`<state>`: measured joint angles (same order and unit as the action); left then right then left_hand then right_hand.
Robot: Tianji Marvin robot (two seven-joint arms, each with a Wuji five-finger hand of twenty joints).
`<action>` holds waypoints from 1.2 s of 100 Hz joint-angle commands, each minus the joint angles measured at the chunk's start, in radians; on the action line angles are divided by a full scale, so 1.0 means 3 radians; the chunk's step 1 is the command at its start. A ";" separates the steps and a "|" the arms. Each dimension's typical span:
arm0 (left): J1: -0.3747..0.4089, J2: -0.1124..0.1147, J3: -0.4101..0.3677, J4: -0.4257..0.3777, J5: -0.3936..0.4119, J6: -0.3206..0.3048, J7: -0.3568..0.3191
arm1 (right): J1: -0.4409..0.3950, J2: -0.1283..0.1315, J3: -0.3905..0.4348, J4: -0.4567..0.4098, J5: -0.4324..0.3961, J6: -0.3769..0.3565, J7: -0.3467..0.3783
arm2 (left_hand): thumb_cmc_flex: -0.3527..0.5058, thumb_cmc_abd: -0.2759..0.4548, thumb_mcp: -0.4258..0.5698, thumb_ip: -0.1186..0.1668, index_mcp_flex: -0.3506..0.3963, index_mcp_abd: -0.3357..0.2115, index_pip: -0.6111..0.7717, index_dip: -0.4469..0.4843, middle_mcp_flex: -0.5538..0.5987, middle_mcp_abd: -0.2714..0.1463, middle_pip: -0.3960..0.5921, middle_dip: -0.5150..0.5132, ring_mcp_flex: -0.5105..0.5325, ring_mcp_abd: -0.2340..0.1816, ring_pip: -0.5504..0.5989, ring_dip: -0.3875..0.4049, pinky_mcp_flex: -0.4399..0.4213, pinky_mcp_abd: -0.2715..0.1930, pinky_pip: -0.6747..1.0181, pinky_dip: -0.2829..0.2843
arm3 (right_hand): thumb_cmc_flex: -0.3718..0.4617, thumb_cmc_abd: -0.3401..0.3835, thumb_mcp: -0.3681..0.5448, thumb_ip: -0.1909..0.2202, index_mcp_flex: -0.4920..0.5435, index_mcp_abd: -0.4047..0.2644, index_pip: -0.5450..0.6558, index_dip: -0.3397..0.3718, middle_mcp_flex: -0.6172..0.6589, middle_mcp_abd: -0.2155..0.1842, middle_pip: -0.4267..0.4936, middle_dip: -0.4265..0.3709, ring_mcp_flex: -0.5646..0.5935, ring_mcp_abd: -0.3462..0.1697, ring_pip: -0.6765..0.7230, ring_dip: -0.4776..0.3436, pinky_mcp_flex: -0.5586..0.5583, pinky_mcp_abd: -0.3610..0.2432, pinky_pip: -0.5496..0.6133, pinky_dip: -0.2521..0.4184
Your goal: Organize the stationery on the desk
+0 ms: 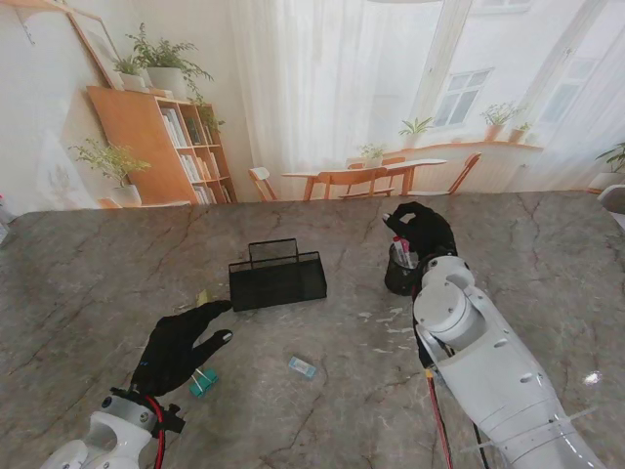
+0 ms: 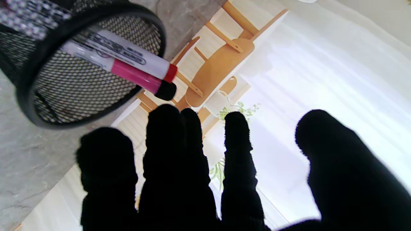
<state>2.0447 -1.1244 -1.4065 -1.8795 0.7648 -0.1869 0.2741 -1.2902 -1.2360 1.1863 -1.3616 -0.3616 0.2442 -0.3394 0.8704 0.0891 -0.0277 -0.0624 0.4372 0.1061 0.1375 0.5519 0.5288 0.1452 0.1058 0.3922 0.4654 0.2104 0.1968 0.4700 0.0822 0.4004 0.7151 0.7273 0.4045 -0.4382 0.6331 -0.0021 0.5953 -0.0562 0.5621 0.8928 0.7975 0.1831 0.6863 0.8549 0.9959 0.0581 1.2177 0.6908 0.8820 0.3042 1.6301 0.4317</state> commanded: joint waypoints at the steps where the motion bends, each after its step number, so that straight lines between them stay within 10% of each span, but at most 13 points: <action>1: 0.0024 -0.0014 0.0005 -0.0012 -0.0004 -0.0018 0.0014 | -0.0046 0.0030 0.0036 -0.0128 -0.0055 -0.0031 0.0062 | 0.0051 0.0209 -0.0080 0.0015 0.0015 -0.0021 0.0031 0.0033 0.0025 -0.0030 0.0007 0.0029 0.0040 -0.0012 0.0022 0.0028 -0.0030 -0.0003 0.0033 0.0057 | -0.0111 0.0072 -0.0074 -0.0113 0.0069 -0.0026 -0.0068 0.0064 -0.0013 0.0017 -0.0060 0.0009 0.0009 0.0030 0.0077 0.0023 0.0064 0.0104 0.0200 0.0072; 15: 0.0033 -0.0016 -0.0001 -0.0016 0.0003 -0.0037 0.0029 | -0.0182 0.0103 0.0134 -0.0404 -0.0223 -0.0204 0.0178 | 0.0021 0.0199 -0.0085 0.0017 0.0011 -0.0024 0.0029 0.0032 0.0020 -0.0034 0.0005 0.0027 0.0031 -0.0009 0.0018 0.0026 -0.0037 0.0003 0.0029 0.0057 | -0.0221 0.0119 -0.0090 -0.0125 -0.0085 0.0007 -0.0364 -0.0105 -0.0193 0.0045 -0.0410 -0.0127 -0.0303 0.0140 -0.0063 0.0048 -0.0256 0.0224 0.0104 0.0159; 40: 0.0063 -0.0005 -0.0021 -0.0037 0.0103 -0.0071 0.0049 | -0.0470 0.0267 0.0285 -0.0864 -0.0607 -0.0835 0.0512 | -0.0052 0.0094 -0.0081 0.0029 -0.0009 -0.0017 0.0021 0.0031 0.0006 -0.0031 -0.0002 0.0021 0.0004 -0.0011 0.0001 0.0014 -0.0063 0.0000 0.0002 0.0049 | -0.0272 0.0260 -0.0176 -0.0140 -0.0421 0.0146 -0.0872 -0.0481 -0.0580 -0.0001 -0.1344 -0.0621 -0.1301 0.0323 -0.1584 -0.0210 -0.2002 0.0463 -0.1141 0.0428; 84: -0.0096 0.0086 0.0055 -0.0062 0.0452 -0.0109 -0.0217 | -0.0894 0.0393 0.0216 -0.1108 -0.0999 -0.1520 0.0721 | -0.0044 -0.0097 -0.0055 0.0042 -0.0062 0.0007 0.0009 0.0039 -0.0043 -0.0035 -0.0009 0.0014 -0.0097 -0.0059 -0.0062 -0.0041 -0.0106 -0.0143 -0.0155 -0.0038 | -0.0157 0.0210 -0.0194 -0.0146 -0.0789 0.0105 -0.1277 -0.0878 -0.1032 -0.0262 -0.2014 -0.1431 -0.1914 0.0144 -0.3755 -0.1157 -0.2999 -0.0258 -0.2673 -0.0440; 120: -0.0357 0.0233 0.0178 -0.0167 0.1032 -0.0348 -0.0739 | -0.1253 0.0433 0.0077 -0.1174 -0.1669 -0.0954 0.0472 | 0.0076 -0.0417 -0.0044 0.0051 -0.0256 0.0126 -0.0088 -0.0023 -0.0276 -0.0051 -0.0046 -0.0042 -0.0404 -0.0216 -0.0171 -0.0264 -0.0082 -0.0633 -0.0494 -0.0226 | 0.0443 -0.0302 -0.0040 -0.0101 -0.0853 0.0082 -0.1323 -0.0949 -0.1085 -0.0281 -0.1956 -0.1554 -0.1960 0.0132 -0.3805 -0.1287 -0.2910 -0.0313 -0.2673 -0.0492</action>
<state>1.9583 -1.0629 -1.3706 -1.9198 1.0706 -0.2781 0.0626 -1.6415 -1.1004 1.2185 -1.7217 -0.8831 -0.0460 -0.2095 0.8640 -0.0096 -0.0415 -0.0624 0.4022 0.1189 0.1342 0.5514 0.4738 0.1442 0.0981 0.3881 0.3687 0.1646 0.1409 0.3911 0.0543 0.2530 0.5487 0.6619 0.5112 -0.4992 0.5974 -0.0126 0.3621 -0.0159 0.1695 0.6226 0.4771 0.1054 0.1040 0.3972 0.4210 0.1106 0.0796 0.3156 0.0133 0.2320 0.8003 0.2852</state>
